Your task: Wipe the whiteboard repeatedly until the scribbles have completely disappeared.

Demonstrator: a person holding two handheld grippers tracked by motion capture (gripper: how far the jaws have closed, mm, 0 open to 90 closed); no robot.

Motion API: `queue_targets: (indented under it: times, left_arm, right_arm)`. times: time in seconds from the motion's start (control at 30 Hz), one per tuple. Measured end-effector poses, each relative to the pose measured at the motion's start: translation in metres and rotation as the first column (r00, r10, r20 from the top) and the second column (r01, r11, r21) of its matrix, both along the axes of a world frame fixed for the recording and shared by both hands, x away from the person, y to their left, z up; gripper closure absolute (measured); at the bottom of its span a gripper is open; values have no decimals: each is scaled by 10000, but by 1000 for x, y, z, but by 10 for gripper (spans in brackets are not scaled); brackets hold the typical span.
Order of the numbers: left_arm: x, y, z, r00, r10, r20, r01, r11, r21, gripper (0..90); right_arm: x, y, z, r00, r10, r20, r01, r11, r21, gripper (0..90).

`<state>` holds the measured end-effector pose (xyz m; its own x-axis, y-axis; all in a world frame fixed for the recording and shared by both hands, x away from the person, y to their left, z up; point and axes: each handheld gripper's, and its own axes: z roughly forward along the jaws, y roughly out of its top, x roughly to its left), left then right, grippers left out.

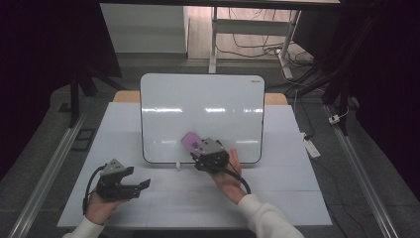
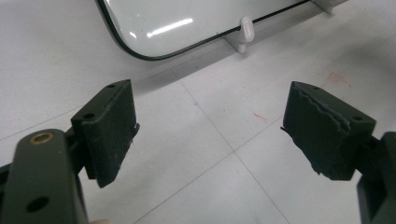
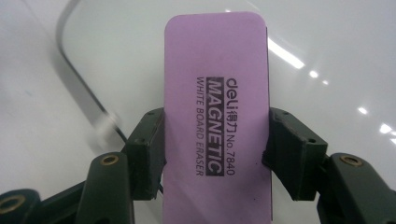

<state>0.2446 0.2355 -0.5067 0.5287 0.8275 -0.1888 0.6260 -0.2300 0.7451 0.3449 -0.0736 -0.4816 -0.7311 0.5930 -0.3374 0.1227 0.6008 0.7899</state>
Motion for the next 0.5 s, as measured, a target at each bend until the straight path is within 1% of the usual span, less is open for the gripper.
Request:
queue_targets:
  times: [0.1,0.17,0.3,0.4,0.5]
  left_arm:
    - [0,0,0,10000,16,1,-16,10000,-11,182]
    - [0,0,0,10000,17,1,-17,10000,-7,182]
    - [0,-1,0,10000,20,2,-20,10000,0,182]
    - [0,0,0,10000,34,-9,-34,10000,3,182]
    - [0,0,0,10000,21,0,-21,10000,-10,182]
  right_arm:
    - [0,-21,1,9992,-394,88,394,9992,-28,410]
    - [-1,-31,1,9982,-593,106,593,9982,5,410]
    - [-2,-42,1,9964,-827,196,828,9966,-36,410]
    - [-2,-48,1,9951,-966,196,967,9953,-5,410]
    - [0,-56,2,9927,-1175,288,1174,9931,50,410]
